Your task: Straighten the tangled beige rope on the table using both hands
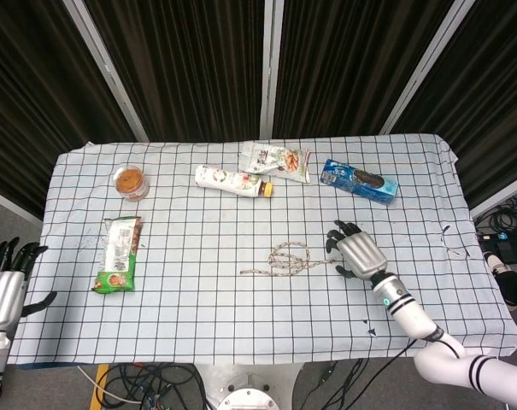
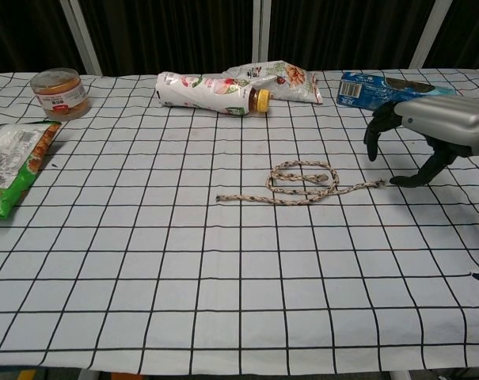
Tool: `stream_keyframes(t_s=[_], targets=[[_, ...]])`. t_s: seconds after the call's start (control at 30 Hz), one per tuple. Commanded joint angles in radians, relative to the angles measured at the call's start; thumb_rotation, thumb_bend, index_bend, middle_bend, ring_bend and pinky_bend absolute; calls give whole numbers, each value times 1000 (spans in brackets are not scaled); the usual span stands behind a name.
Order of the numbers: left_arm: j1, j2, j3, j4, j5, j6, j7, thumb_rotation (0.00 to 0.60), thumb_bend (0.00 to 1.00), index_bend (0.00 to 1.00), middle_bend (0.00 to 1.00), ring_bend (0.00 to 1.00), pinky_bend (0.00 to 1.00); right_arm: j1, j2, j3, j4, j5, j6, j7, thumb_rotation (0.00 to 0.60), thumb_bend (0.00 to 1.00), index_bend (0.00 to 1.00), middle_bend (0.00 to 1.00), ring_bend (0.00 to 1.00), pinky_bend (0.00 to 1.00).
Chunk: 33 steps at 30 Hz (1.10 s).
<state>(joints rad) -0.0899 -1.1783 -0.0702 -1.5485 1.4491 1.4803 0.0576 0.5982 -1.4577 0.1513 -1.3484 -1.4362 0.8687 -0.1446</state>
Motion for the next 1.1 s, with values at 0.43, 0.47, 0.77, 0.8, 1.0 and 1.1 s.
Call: stream_keyframes(t_s=[0.43,0.47,0.77,0.8,1.0,1.1], targets=[[-1,-8,3,21,-6,-8,-24,600,127,202,160,0,0,54,-117,-19,128,37,-17,12,600,271,510,265,64,162],[-1,-8,3,22,-6,-8,-26,600,127,201,160,0,0,56,-120,-21,132,38,-18,14,600,272,514,266,64,162],[0,-12,5,32,-7,-10,-37,600,126,202,159,0,0,62,-133,-36,148,46,-14,19,600,310,529,266,64,156],[0,-12,5,32,-6,-9,-37,600,126,202,160,0,0,63,-134,-36,149,48,-13,20,600,316,531,267,64,156],[-1,-14,5,37,-7,-11,-39,600,126,202,159,0,0,68,-136,-41,149,57,-13,12,600,344,541,269,64,146],[-2,-16,5,41,-8,-12,-40,600,126,201,159,0,0,68,-140,-47,150,57,-7,5,600,347,542,269,64,123]])
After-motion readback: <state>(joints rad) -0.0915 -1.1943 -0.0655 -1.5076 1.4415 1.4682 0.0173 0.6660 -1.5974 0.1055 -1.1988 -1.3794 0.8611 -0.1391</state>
